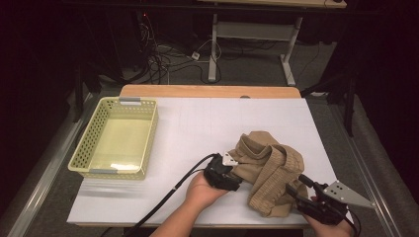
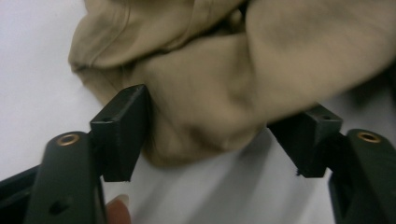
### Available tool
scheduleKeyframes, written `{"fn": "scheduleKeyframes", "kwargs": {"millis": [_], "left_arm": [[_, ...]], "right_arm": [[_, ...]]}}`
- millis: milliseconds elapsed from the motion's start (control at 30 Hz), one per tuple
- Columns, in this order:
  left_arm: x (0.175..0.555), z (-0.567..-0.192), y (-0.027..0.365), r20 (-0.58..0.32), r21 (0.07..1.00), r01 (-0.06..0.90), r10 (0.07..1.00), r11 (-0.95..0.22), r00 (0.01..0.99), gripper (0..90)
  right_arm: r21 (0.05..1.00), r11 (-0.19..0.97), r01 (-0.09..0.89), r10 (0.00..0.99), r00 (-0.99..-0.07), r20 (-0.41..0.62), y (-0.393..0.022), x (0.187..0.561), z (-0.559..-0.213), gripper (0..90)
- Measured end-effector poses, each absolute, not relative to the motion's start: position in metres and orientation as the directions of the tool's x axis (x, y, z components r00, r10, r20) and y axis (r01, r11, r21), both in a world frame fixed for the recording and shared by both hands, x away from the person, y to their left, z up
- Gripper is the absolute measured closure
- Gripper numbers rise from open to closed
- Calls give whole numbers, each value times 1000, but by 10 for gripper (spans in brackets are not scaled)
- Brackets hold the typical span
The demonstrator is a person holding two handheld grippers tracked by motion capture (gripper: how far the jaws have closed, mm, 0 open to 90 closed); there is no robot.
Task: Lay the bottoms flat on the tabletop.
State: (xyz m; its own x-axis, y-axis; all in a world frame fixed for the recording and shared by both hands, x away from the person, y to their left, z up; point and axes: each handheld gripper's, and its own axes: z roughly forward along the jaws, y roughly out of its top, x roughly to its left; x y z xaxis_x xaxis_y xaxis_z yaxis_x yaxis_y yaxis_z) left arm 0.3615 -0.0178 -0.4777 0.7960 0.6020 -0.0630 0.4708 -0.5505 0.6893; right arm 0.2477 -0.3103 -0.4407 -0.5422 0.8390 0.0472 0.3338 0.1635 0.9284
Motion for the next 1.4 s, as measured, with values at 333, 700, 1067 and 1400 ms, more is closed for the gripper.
{"fn": "scheduleKeyframes", "kwargs": {"millis": [333, 700, 1067, 1400], "left_arm": [[348, -475, -17, -54, 749, 391, 539, -535, 841, 841], [281, -469, 47, 8, 782, 302, 494, -545, 870, 843], [257, -474, 101, -25, 803, 366, 587, -471, 809, 837], [262, -476, 104, -56, 803, 392, 598, -450, 800, 836]], "right_arm": [[887, 248, 390, 826, -564, 18, -294, 249, -463, 407], [889, 276, 365, 787, -616, 8, -270, 249, -463, 411], [886, 309, 346, 734, -680, 10, -221, 253, -460, 412], [903, 344, 257, 671, -740, -45, -183, 215, -445, 355]]}}
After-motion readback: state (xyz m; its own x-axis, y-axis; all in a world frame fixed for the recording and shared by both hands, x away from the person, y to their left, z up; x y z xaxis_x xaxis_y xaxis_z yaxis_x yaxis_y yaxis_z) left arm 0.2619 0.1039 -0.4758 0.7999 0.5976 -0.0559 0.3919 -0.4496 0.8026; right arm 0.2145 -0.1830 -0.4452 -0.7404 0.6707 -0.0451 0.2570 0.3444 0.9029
